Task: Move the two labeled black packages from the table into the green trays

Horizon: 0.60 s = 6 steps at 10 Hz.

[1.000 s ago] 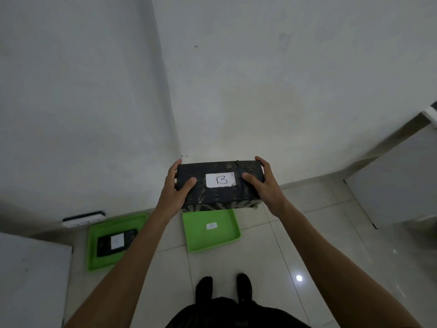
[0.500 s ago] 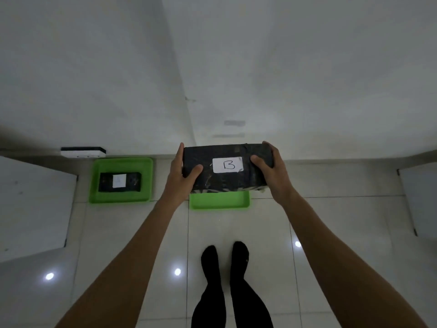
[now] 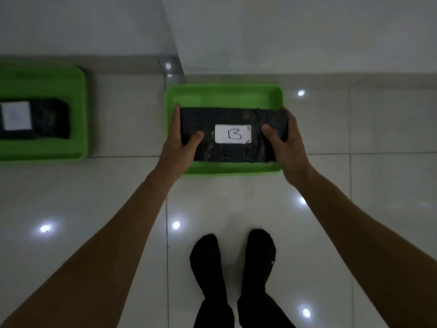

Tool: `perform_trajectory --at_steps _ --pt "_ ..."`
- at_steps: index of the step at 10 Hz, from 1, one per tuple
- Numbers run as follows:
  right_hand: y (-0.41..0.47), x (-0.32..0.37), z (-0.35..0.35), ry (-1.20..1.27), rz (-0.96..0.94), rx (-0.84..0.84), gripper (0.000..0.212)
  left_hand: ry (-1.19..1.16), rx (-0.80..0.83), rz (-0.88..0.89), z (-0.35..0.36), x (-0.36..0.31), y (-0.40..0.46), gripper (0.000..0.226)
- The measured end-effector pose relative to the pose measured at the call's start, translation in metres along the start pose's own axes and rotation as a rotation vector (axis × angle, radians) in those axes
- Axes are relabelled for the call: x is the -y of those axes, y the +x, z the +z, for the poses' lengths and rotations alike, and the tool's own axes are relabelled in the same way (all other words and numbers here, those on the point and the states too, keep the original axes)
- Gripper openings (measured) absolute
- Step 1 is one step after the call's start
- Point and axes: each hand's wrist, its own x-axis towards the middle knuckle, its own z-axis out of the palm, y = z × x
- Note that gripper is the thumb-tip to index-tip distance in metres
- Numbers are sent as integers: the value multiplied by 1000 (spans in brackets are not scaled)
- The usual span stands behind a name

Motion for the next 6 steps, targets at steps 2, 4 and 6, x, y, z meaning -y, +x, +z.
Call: perform_trajectory --at_steps 2,4,6 --pt "57 -55 21 -57 -22 21 78 0 1 -8 26 60 52 79" --pt "83 -73 26 -97 -11 39 79 31 49 -5 26 75 72 80" --pt "71 -56 20 -134 31 112 89 185 12 -92 7 59 65 81"
